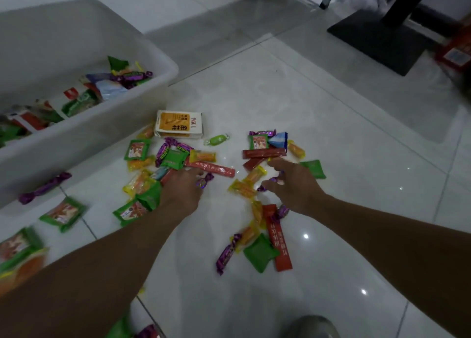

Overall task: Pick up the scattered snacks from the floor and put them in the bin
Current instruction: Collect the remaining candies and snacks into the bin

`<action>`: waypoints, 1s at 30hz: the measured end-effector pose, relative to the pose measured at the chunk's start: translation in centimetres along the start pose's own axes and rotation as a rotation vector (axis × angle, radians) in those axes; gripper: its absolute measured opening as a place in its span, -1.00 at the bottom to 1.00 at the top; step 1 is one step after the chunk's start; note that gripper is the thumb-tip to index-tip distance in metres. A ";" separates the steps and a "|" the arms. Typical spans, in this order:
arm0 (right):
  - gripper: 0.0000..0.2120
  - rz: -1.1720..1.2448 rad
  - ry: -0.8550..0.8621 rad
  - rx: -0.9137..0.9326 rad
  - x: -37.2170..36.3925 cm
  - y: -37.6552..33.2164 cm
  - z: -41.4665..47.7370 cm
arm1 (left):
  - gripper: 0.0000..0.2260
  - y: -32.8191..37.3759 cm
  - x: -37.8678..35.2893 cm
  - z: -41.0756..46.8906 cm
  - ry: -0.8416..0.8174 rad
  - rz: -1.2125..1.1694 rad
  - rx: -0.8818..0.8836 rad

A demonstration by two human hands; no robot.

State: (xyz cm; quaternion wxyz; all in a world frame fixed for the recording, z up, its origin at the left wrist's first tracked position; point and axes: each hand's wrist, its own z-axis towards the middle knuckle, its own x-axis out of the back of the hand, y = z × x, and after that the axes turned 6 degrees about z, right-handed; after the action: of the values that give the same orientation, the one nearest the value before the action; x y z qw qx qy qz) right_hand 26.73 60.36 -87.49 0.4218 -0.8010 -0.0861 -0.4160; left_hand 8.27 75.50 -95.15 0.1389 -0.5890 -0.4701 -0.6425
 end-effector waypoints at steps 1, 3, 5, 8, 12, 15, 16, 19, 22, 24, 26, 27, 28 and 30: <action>-0.52 -0.021 -0.012 0.000 -0.5 0.0 0.3 | -0.68 0.1 -0.1 0.0 -0.006 -0.013 0.017; -0.54 -0.070 -0.072 0.017 -1.7 -0.1 0.8 | -0.67 0.0 -0.4 0.1 -0.027 -0.023 0.032; -0.55 -0.116 -0.146 0.037 -2.9 -0.1 1.3 | -0.72 -0.1 -0.6 0.2 -0.026 -0.042 0.022; -0.57 -0.175 -0.176 0.036 -4.5 -0.3 2.2 | -0.76 -0.1 -0.3 0.4 0.004 -0.130 0.007; -0.54 -0.249 -0.163 0.032 -6.3 -0.2 3.1 | -0.75 -0.1 0.3 0.6 0.062 -0.234 0.039; -0.64 -0.265 -0.122 0.084 -7.1 -0.4 3.7 | -0.74 0.0 0.7 0.8 0.049 -0.265 0.089; -0.66 -0.257 -0.097 0.096 -7.4 -0.7 3.9 | -0.75 -0.2 1.0 0.9 0.049 -0.269 0.094; -0.66 -0.248 -0.058 0.122 -8.0 -1.5 4.3 | -0.74 -0.4 2.8 1.4 0.059 -0.289 0.109; -0.66 -0.252 -0.031 0.155 -9.0 -2.4 4.6 | -0.75 -0.5 4.8 2.0 0.081 -0.274 0.116; -0.68 -0.237 -0.013 0.196 -9.6 -3.3 4.7 | -0.77 -0.7 6.1 2.0 0.099 -0.276 0.110; -0.69 -0.210 -0.009 0.226 -9.8 -4.3 4.9 | -0.78 -1.1 7.2 1.8 0.124 -0.271 0.101; -0.70 -0.188 -0.005 0.240 -9.8 -4.8 5.0 | -0.78 -1.4 7.6 1.7 0.142 -0.271 0.100; -0.73 -0.163 0.000 0.258 -9.9 -5.2 5.0 | -0.77 -1.6 8.0 1.5 0.160 -0.272 0.104; -0.77 -0.117 0.010 0.279 -9.9 -5.9 5.0 | -0.76 -1.9 8.7 1.0 0.182 -0.291 0.130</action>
State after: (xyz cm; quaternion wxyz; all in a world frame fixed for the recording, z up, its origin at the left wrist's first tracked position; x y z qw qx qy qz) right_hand 20.56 69.92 -92.76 0.5046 -0.7262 -0.1876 -0.4277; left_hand 5.21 80.50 -88.42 0.1242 -0.4442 -0.5762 -0.6747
